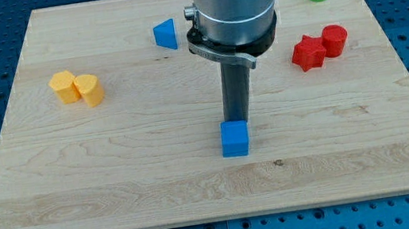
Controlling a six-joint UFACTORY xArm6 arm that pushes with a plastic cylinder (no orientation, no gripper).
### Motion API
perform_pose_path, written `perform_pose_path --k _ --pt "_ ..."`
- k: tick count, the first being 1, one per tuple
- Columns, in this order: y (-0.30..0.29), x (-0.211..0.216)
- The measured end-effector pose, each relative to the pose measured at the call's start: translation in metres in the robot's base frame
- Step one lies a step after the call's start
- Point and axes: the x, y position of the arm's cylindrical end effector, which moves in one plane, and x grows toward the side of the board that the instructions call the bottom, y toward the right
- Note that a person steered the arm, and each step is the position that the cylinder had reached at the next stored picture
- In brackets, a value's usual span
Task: Push the blue cube to the bottom center
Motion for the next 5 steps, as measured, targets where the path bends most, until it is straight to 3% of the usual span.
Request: perform_pose_path --k 3,5 --pt "-0.016 0.043" --pt "-0.016 -0.045"
